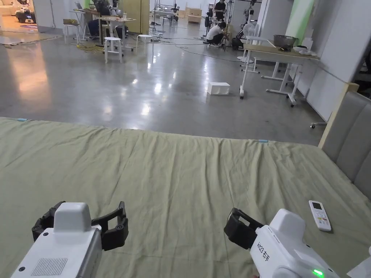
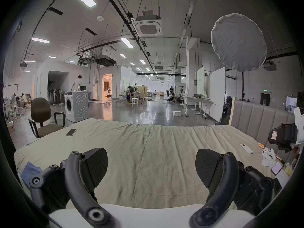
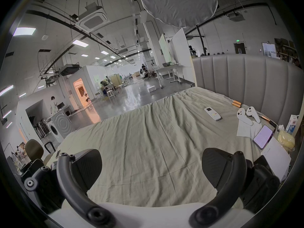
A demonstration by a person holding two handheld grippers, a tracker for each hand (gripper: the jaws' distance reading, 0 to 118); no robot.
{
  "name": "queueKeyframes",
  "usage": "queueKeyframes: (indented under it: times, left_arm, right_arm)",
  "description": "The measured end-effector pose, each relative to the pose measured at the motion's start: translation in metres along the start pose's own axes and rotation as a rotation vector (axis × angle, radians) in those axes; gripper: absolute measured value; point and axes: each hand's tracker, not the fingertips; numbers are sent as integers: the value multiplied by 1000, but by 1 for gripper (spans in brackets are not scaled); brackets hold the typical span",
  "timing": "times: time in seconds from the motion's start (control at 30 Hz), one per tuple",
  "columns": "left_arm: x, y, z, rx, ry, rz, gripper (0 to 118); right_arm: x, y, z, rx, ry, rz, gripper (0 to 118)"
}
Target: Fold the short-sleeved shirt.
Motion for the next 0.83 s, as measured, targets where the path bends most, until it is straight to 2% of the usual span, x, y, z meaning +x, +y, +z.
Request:
queueKeyframes:
  times: [0.3,0.5,0.83]
  left_arm:
    - [-1,1,-3,-14,4,-3,108]
    - [0,3,-4,-26,13,-26,108]
    - [0,2,-3,-34,1,-42,108]
  right_arm:
    - [-1,0,-8,-38,-30,28,118]
    - [-3,-4,-12,-45,-37,100,118]
    - [2,-1,-13,-34,-50,73,118]
